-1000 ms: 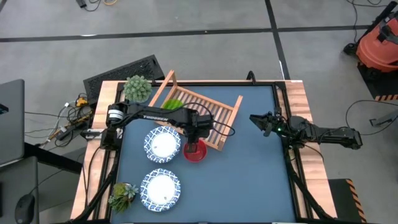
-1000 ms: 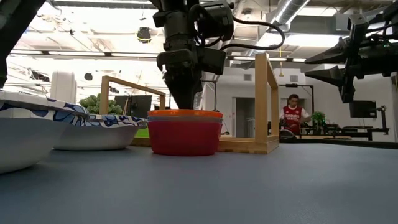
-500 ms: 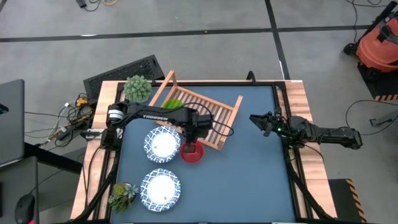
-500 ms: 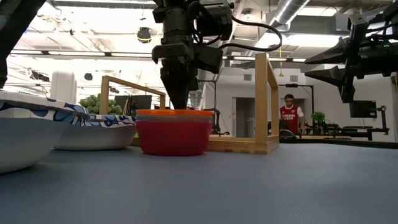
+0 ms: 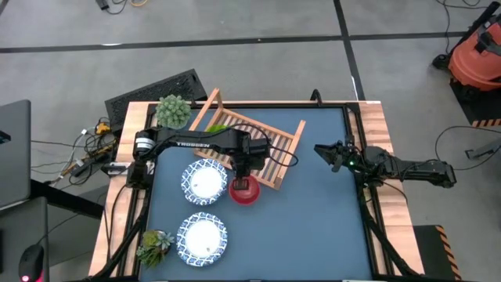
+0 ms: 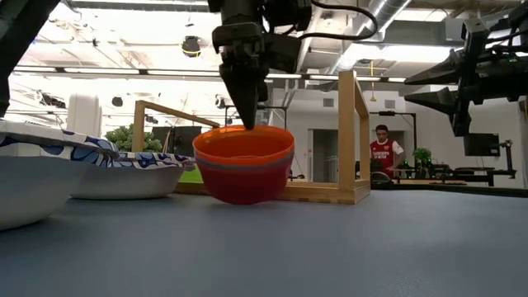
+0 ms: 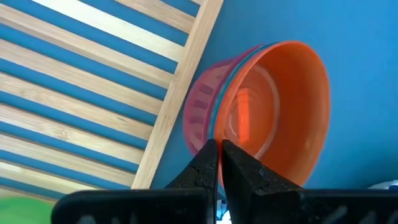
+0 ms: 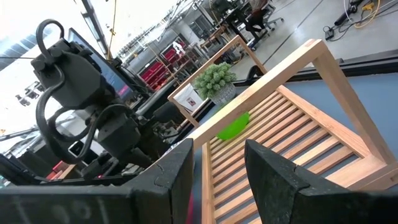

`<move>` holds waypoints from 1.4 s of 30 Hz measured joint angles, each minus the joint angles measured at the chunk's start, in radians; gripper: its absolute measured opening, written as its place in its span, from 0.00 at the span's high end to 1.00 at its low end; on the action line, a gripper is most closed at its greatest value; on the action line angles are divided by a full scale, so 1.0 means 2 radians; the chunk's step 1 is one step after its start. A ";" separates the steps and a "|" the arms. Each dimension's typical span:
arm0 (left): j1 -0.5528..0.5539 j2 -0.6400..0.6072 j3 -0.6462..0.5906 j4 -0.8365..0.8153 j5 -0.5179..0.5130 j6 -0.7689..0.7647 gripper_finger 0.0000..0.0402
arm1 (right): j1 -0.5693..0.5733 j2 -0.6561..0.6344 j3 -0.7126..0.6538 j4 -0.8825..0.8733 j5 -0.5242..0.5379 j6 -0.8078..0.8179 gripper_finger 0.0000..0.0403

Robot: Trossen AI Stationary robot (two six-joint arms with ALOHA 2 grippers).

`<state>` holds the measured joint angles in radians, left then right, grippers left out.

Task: Place and stack bowls onto a shelf
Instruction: Stack the small orange bowl on top of the small green bowl on the shelf

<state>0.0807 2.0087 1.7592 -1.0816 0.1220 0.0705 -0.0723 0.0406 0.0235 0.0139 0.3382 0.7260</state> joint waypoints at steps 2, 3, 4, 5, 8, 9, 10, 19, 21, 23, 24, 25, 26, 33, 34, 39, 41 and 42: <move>0.000 0.000 0.000 0.000 0.002 -0.004 1.00 | 0.000 0.000 0.000 0.000 0.000 0.000 0.58; 0.000 0.000 0.000 0.001 0.003 -0.006 1.00 | 0.000 0.000 0.000 0.000 0.000 0.000 0.58; 0.000 0.000 0.000 0.001 0.006 -0.008 1.00 | 0.000 0.000 0.000 0.000 0.000 0.000 0.58; 0.000 0.000 0.000 0.002 0.007 -0.012 1.00 | 0.000 0.000 0.000 0.000 0.000 0.000 0.58; -0.001 0.000 0.000 0.003 0.012 -0.017 1.00 | 0.000 0.000 0.000 0.000 0.000 0.000 0.58; -0.001 0.000 0.000 0.007 0.020 -0.021 1.00 | 0.000 0.000 0.000 0.000 0.000 0.000 0.58; -0.001 0.000 0.000 0.012 0.030 -0.025 1.00 | 0.000 0.000 0.000 0.000 0.000 0.000 0.58; 0.002 -0.017 0.000 0.024 0.059 -0.042 1.00 | 0.000 0.000 0.000 0.000 0.000 0.000 0.58; 0.003 -0.020 0.000 0.025 0.070 -0.044 1.00 | 0.000 0.000 0.000 0.000 0.000 0.000 0.58; 0.006 -0.022 0.000 0.026 0.087 -0.050 1.00 | 0.000 0.000 0.000 0.000 0.000 0.000 0.58; 0.008 -0.023 0.000 0.027 0.100 -0.051 1.00 | 0.000 0.000 0.000 0.000 0.000 -0.001 0.58; 0.009 -0.023 0.000 0.030 0.110 -0.050 1.00 | 0.000 0.000 0.000 0.000 0.000 -0.001 0.58; 0.012 -0.023 0.000 0.034 0.117 -0.049 1.00 | 0.000 0.000 0.000 0.000 0.000 -0.001 0.58; 0.030 -0.026 0.000 0.033 0.117 -0.050 1.00 | 0.000 0.000 0.000 0.000 0.000 -0.001 0.58; 0.034 -0.029 0.000 0.030 0.116 -0.051 1.00 | 0.000 0.000 0.000 0.000 0.000 -0.001 0.58; 0.065 -0.054 0.000 0.022 0.106 -0.070 1.00 | 0.000 0.000 0.000 0.000 0.000 -0.001 0.58; 0.082 -0.060 0.000 0.022 0.095 -0.082 1.00 | 0.000 0.000 0.000 0.000 0.000 -0.002 0.58; 0.091 -0.064 0.000 0.021 0.090 -0.081 1.00 | 0.000 0.000 0.000 0.000 0.000 -0.002 0.58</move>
<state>0.2628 1.8808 1.7596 -1.0396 0.3027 -0.0919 -0.0727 0.0410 0.0235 0.0135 0.3380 0.7216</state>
